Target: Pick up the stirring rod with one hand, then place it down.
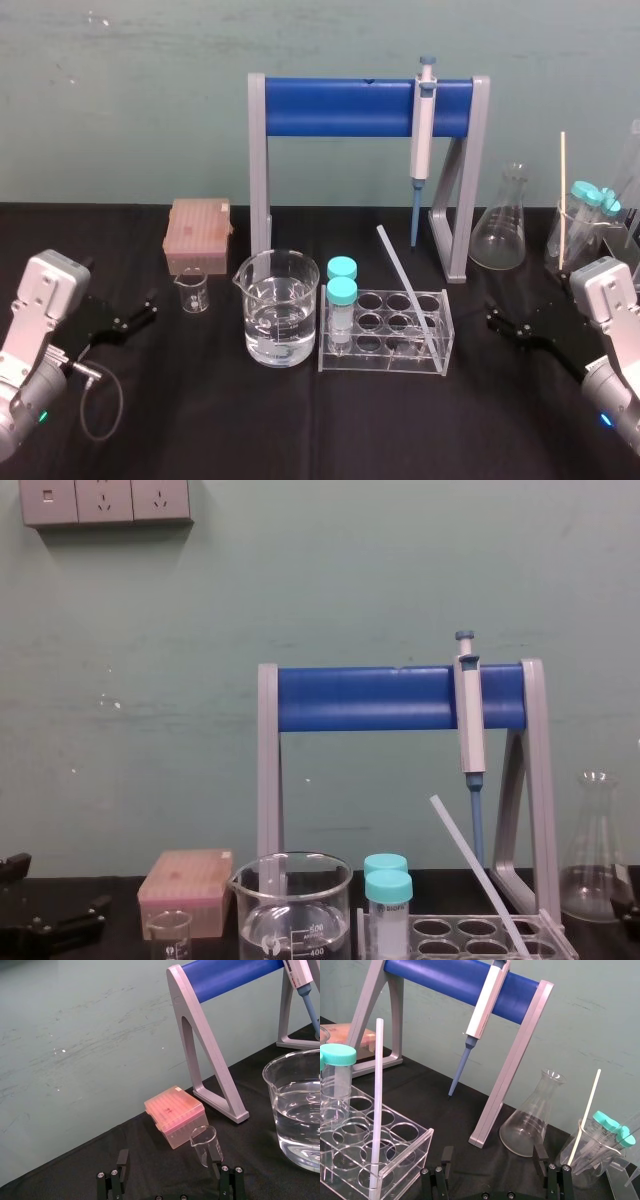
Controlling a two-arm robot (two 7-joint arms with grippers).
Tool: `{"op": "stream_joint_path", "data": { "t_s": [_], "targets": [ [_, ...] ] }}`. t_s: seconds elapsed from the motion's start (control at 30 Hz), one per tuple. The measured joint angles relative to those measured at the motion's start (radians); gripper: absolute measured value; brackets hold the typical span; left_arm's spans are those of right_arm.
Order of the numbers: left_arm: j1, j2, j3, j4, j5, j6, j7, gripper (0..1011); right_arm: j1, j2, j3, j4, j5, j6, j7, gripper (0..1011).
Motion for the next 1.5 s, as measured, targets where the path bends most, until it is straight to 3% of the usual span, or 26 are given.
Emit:
{"op": "stream_joint_path", "data": {
  "t_s": [1.5],
  "targets": [
    [0.0, 0.0, 0.0, 0.0, 0.0, 0.0, 0.0, 1000, 0.0, 0.0, 0.0, 0.0, 0.0, 0.0, 0.0, 1003]
  ]
}}
